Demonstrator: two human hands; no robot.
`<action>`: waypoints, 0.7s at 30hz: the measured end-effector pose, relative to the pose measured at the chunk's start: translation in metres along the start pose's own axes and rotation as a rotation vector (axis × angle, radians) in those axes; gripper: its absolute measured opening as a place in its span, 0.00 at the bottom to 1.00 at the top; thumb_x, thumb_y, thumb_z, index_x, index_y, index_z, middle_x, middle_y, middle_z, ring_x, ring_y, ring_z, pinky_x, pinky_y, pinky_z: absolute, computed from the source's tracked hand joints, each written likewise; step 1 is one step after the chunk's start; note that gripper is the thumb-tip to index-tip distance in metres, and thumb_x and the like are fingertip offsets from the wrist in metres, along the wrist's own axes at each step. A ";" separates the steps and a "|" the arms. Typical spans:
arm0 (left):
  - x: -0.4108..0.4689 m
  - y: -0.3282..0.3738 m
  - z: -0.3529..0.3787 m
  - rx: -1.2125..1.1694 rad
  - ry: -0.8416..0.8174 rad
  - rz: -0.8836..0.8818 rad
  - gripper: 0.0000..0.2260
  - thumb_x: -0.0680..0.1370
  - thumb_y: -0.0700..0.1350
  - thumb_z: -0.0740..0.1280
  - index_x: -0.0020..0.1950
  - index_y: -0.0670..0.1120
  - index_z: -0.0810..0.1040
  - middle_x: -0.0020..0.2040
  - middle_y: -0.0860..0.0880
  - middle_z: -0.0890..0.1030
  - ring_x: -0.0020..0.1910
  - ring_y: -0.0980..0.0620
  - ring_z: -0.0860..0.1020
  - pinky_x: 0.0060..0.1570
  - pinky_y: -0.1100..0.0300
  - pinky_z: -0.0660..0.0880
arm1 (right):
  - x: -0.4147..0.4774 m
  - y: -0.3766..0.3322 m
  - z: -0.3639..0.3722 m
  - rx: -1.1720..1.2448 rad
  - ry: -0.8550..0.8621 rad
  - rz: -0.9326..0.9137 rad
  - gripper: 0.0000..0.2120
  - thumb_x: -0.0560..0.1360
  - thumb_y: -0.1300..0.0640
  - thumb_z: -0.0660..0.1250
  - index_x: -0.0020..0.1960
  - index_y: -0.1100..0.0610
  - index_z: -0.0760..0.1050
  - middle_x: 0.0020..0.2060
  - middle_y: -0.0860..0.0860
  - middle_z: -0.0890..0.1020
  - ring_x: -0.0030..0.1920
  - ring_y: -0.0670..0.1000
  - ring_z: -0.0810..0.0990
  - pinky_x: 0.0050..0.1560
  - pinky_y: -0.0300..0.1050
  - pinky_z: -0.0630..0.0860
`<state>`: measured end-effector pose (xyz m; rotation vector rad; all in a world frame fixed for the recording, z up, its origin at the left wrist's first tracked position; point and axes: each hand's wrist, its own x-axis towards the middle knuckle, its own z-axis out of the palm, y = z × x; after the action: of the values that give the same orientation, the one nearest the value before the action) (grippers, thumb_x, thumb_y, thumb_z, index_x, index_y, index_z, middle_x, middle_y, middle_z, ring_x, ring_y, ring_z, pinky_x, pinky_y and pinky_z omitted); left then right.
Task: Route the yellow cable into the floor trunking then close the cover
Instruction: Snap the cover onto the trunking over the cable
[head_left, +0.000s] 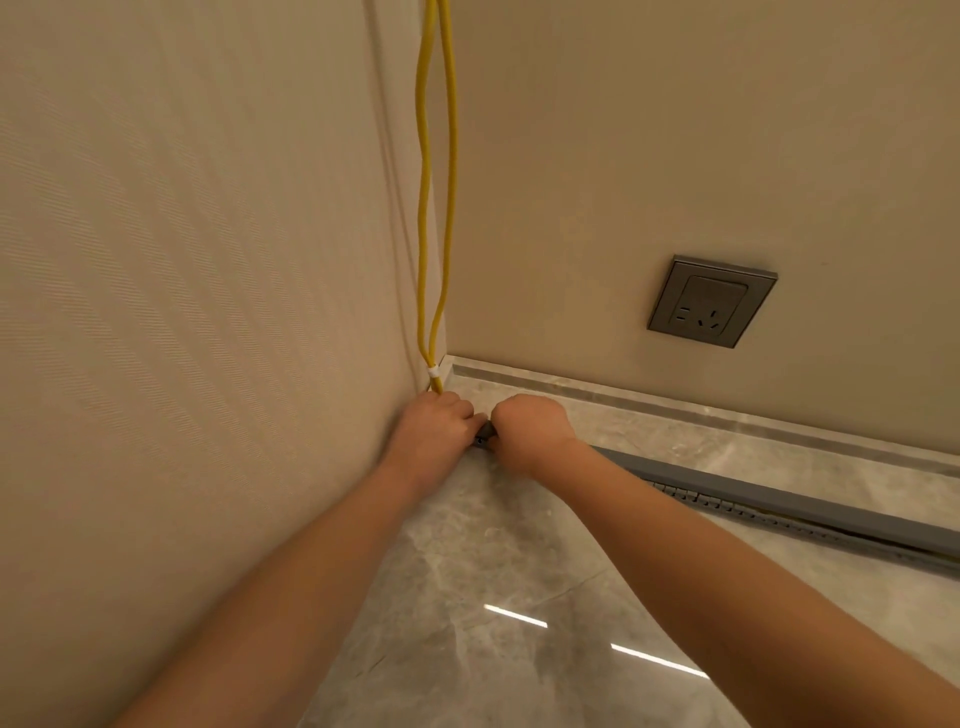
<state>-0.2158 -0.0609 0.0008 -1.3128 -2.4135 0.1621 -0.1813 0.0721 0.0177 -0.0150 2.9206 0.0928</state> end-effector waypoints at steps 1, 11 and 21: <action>-0.001 0.001 0.001 -0.018 0.018 -0.013 0.07 0.63 0.40 0.79 0.37 0.47 0.84 0.29 0.49 0.80 0.31 0.47 0.80 0.29 0.59 0.75 | -0.001 -0.001 0.002 0.000 0.007 0.002 0.06 0.77 0.59 0.61 0.43 0.56 0.74 0.32 0.51 0.68 0.38 0.54 0.71 0.37 0.46 0.67; -0.013 0.005 0.023 -0.074 0.185 -0.055 0.05 0.69 0.39 0.76 0.44 0.43 0.84 0.34 0.47 0.81 0.35 0.47 0.80 0.35 0.56 0.77 | 0.012 0.000 -0.006 0.074 0.011 0.062 0.17 0.72 0.55 0.66 0.30 0.54 0.63 0.28 0.51 0.68 0.30 0.53 0.68 0.34 0.44 0.66; -0.001 -0.009 0.009 -0.246 -0.146 -0.154 0.13 0.79 0.50 0.61 0.57 0.52 0.83 0.47 0.50 0.82 0.49 0.47 0.77 0.45 0.52 0.76 | 0.010 0.006 -0.003 0.207 0.031 0.107 0.10 0.72 0.49 0.67 0.39 0.55 0.77 0.34 0.51 0.74 0.36 0.55 0.73 0.36 0.43 0.69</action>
<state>-0.2257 -0.0654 -0.0050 -1.2457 -2.7173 -0.0879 -0.1916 0.0781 0.0189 0.1742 2.9456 -0.1945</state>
